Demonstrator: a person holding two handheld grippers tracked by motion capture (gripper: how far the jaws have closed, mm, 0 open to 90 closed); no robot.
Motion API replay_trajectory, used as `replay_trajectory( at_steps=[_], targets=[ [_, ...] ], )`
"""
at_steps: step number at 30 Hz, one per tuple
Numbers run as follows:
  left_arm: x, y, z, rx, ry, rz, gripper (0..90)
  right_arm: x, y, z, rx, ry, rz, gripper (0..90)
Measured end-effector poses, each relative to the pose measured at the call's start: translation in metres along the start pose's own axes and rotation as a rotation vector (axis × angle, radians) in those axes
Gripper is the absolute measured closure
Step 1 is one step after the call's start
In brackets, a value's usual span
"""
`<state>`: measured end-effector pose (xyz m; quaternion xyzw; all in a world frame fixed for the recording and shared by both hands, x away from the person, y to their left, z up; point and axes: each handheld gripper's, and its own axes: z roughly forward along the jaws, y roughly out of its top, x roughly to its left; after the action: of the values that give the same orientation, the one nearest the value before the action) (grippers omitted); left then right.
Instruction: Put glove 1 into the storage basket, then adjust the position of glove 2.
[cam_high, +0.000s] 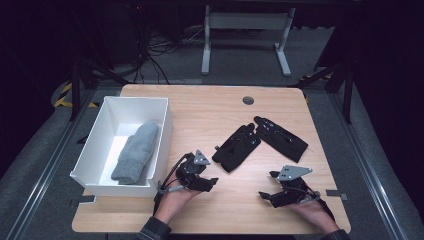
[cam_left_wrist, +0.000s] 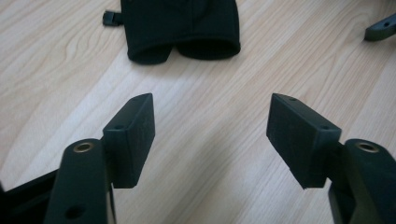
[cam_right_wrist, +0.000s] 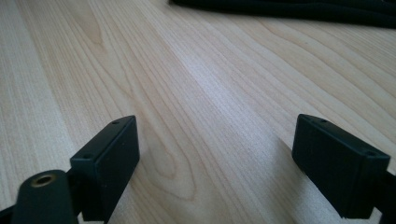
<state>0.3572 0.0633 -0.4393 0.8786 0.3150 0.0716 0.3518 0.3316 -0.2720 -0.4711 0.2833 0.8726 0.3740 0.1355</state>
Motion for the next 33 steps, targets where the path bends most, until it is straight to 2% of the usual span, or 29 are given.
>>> replay_trajectory(
  at_steps=[3,8,9,11,16,17,19,21,24,26,30,33],
  targets=[
    [0.001,-0.009,0.001,-0.014,0.006,-0.002,31.1,0.000,0.000,0.000,0.000,0.001,-0.001,15.5],
    [0.002,-0.027,0.006,0.027,0.012,0.004,22.9,-0.002,0.001,-0.003,0.011,0.003,0.005,21.2],
    [0.002,-0.030,0.007,0.028,0.020,0.007,21.0,-0.003,0.002,-0.004,0.011,0.004,0.011,21.8],
    [0.003,-0.033,0.007,0.024,0.009,-0.002,16.9,-0.005,0.004,-0.007,-0.001,0.003,0.021,23.3],
    [0.002,-0.039,0.008,0.011,0.008,0.035,8.7,-0.013,0.010,-0.009,-0.004,-0.033,0.025,28.5],
    [0.001,-0.040,0.010,0.007,0.012,0.052,7.0,-0.016,0.012,-0.009,-0.003,-0.034,0.030,31.2],
    [-0.002,-0.042,0.013,0.002,0.020,0.083,1.8,-0.022,0.015,-0.010,-0.009,-0.040,0.032,42.5],
    [-0.003,-0.043,0.014,-0.021,0.025,0.087,0.0,-0.030,0.018,-0.012,-0.009,-0.023,0.056,49.6],
    [-0.003,-0.043,0.014,-0.021,0.026,0.087,0.0,-0.042,0.021,-0.016,-0.017,-0.041,0.072,62.7],
    [-0.003,-0.043,0.014,-0.022,0.025,0.087,0.0,-0.049,0.022,-0.019,-0.029,-0.059,0.081,71.0],
    [-0.003,-0.043,0.014,-0.021,0.025,0.087,0.0,-0.065,0.024,-0.024,-0.034,-0.128,0.097,89.2],
    [-0.003,-0.043,0.014,-0.021,0.026,0.087,0.0,-0.079,0.023,-0.027,-0.038,-0.165,0.118,90.0]
  ],
)
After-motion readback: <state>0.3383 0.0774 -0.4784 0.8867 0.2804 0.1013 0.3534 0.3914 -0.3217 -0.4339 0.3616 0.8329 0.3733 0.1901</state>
